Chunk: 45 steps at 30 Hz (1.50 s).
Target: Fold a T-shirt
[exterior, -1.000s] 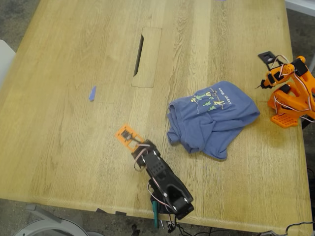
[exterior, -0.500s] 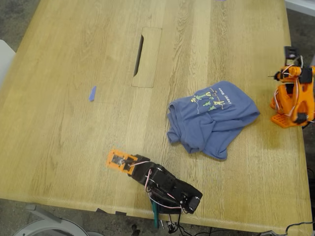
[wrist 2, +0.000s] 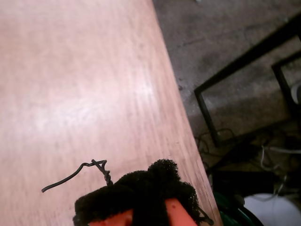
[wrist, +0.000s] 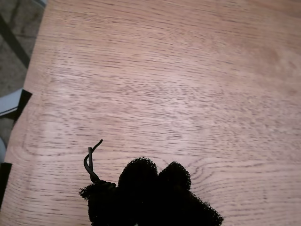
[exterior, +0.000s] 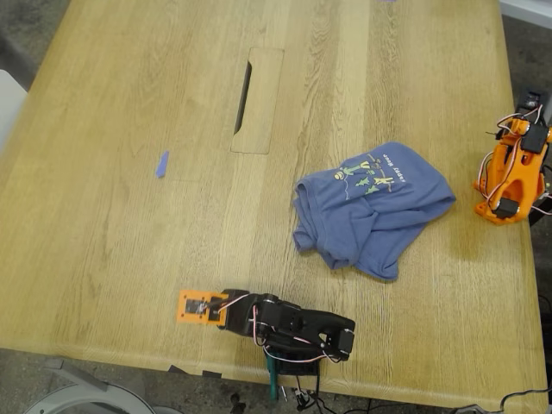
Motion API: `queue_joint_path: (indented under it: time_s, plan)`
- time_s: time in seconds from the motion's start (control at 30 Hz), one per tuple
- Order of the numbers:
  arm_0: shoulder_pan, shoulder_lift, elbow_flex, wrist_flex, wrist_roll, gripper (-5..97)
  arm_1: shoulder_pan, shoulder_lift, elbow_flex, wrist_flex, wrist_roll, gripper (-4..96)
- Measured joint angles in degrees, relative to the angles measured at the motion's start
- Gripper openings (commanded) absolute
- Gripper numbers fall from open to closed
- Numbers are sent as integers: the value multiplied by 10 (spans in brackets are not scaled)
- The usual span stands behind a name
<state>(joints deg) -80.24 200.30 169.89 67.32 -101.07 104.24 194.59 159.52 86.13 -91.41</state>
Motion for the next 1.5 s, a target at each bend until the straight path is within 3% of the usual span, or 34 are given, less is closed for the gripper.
queue_joint_path:
  time_s: [0.23, 0.57, 0.77, 1.17, 1.5]
  plan:
    - [-58, 0, 36, -9, 5, -1, 58, 0, 91, -65, 17, 0]
    - [-89, 0, 65, 18, -39, -1, 70, 0, 185, -174, 27, 0]
    - [-98, 0, 65, 67, -43, -1, 70, 1, 231, -247, 37, 0]
    - [-101, 0, 65, 136, -45, 2, 61, 1, 238, -160, 69, 2]
    - [-101, 0, 65, 138, -45, 2, 76, 2, 238, -149, 33, 3]
